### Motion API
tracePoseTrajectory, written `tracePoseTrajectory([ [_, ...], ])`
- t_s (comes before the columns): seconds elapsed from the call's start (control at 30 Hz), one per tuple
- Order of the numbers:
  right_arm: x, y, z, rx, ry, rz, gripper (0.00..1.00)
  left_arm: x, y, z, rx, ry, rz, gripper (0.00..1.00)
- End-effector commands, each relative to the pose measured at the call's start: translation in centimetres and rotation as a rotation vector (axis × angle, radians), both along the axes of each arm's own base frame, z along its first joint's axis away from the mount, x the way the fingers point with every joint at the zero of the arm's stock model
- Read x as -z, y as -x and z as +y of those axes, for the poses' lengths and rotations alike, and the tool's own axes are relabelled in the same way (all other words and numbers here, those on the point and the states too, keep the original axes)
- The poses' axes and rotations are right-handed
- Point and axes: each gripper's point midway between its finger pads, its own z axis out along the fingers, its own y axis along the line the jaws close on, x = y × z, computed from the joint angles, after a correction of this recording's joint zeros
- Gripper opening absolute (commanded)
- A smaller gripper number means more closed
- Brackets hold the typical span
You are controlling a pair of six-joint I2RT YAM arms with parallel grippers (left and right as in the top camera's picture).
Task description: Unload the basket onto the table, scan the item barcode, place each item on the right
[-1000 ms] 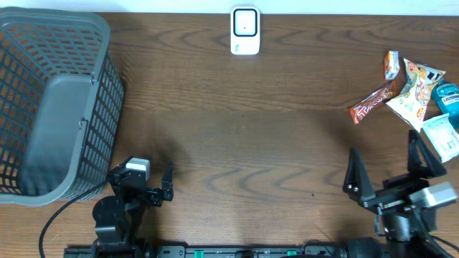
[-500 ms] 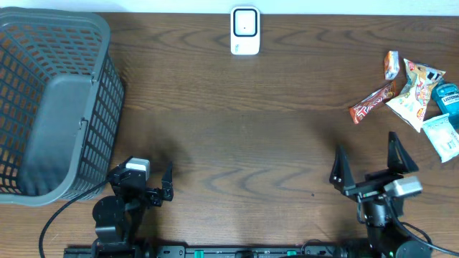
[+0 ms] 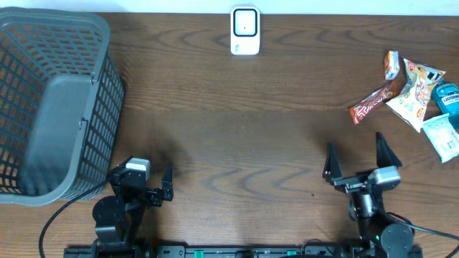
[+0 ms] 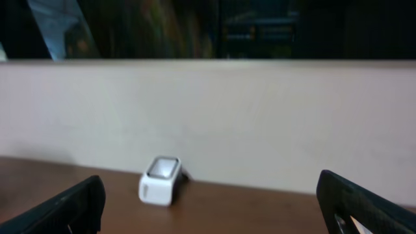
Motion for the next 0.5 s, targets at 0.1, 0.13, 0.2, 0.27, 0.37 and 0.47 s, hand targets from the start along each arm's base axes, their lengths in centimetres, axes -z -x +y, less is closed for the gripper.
tracePoseTrajectory([
  [0.1,3.0,-0.8,-0.7,0.056,0.062,0.093,0.99,1.1,0.1,0.1,-0.009,0.008,0.034,0.98],
  [0.13,3.5,-0.9,-0.8,0.061,0.074,0.114,0.99,1.1,0.1,0.1,-0.009,0.008,0.034,0.98],
  [0.2,4.9,-1.2,-1.3,0.086,0.072,0.173,0.99,1.1,0.1,0.1,-0.009,0.008,0.034,0.98],
  [0.27,6.4,-1.4,-1.9,0.12,0.071,0.238,0.99,1.1,0.1,0.1,-0.009,0.008,0.034,0.98],
  [0.37,9.2,-1.4,-2.2,0.135,0.075,0.35,0.99,1.1,0.1,0.1,-0.009,0.008,0.034,0.98],
  [0.47,9.3,-1.3,-2.2,0.134,0.071,0.354,0.99,1.1,0.1,0.1,-0.009,0.008,0.034,0.98],
])
